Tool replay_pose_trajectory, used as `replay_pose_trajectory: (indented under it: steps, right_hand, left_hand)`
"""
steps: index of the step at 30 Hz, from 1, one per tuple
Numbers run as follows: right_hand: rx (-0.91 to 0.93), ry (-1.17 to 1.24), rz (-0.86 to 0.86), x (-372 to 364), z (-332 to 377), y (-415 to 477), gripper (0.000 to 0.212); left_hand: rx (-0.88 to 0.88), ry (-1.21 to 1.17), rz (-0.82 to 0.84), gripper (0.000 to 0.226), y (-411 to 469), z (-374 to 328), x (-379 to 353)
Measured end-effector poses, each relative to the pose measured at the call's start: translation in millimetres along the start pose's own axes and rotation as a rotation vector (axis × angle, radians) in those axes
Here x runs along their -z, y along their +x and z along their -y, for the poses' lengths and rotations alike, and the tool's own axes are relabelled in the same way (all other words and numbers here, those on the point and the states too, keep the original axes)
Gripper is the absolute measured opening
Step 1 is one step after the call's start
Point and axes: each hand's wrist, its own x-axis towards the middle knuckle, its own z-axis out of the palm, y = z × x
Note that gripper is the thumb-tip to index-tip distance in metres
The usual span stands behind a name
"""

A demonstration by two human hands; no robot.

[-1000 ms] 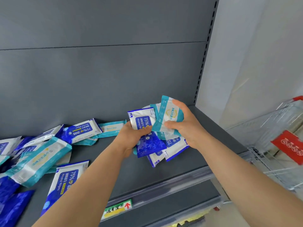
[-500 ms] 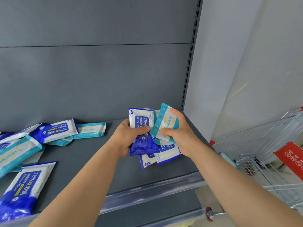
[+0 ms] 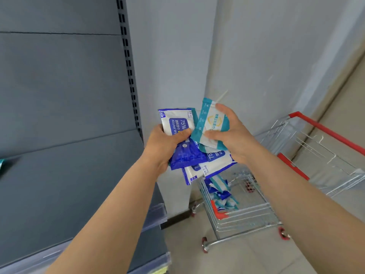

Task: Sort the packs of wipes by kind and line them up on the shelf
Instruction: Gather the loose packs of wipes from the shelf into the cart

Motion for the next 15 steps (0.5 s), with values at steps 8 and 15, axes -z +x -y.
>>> replay_pose_trajectory:
  steps: [8,15]
  right_hand:
    - [-0.134,-0.007,-0.152,128,-56,61,0.078]
    - [-0.319,-0.017,-0.135,200,-141,144,0.08]
  left_hand:
    - [0.112,-0.006,0.038,0.046,90,72,-126]
    - [0.307,0.005,0.034,0.035,180,154,-183]
